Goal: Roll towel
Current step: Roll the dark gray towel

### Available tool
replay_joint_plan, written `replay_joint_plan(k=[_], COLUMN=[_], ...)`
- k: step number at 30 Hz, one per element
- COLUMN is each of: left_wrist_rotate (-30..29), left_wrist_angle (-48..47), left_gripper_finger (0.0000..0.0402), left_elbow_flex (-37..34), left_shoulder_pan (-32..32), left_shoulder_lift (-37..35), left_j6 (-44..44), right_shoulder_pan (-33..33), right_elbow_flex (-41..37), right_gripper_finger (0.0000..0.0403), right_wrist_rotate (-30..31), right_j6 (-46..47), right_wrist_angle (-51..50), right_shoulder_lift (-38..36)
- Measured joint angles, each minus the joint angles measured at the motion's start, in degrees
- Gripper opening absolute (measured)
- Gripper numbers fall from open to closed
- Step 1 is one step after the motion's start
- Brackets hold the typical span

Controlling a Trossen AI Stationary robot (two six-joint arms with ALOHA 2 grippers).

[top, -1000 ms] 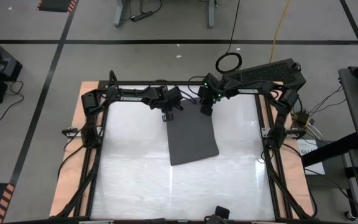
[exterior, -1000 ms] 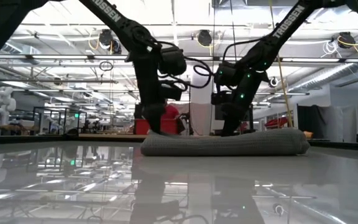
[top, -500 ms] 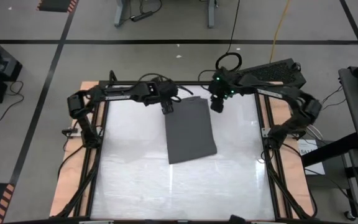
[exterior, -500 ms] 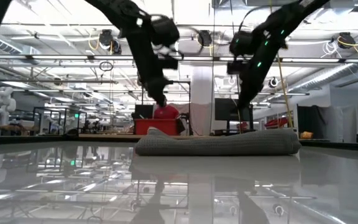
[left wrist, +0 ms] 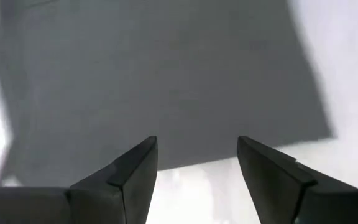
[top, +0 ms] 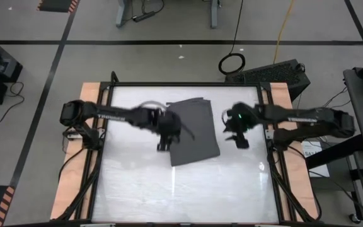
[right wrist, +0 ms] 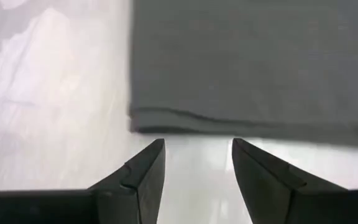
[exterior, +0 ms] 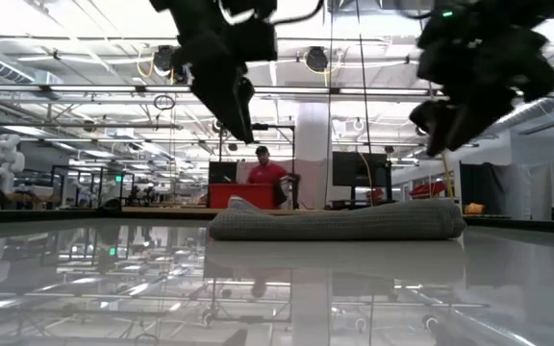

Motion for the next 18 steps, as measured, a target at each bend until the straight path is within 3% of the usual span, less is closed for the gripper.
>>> replay_joint_plan(k=[4,8,18], left_wrist_rotate=[-6.02,-10.69,-15.93], left_wrist_angle=[4.29,12.17,33.12], left_gripper_finger=[0.0226,0.0226,0.0226], left_elbow_flex=[-2.97,-8.01,-21.02], left_shoulder_pan=[-8.44,-14.6,-20.25], left_shoulder_lift=[0.0,0.06,0.14], left_j6=[-0.04,-1.35,-2.83], right_shoulder_pan=[8.76,15.48,22.32], right_elbow_flex=[-10.72,-16.66,-19.98], right_gripper_finger=[0.0178,0.0178,0.0178], right_wrist_rotate=[4.76,11.56,15.45], right_j6=[1.05,0.41,1.97], right_wrist_angle=[15.87,31.03,41.62], right_shoulder_lift=[-4.61,-4.98,2.75])
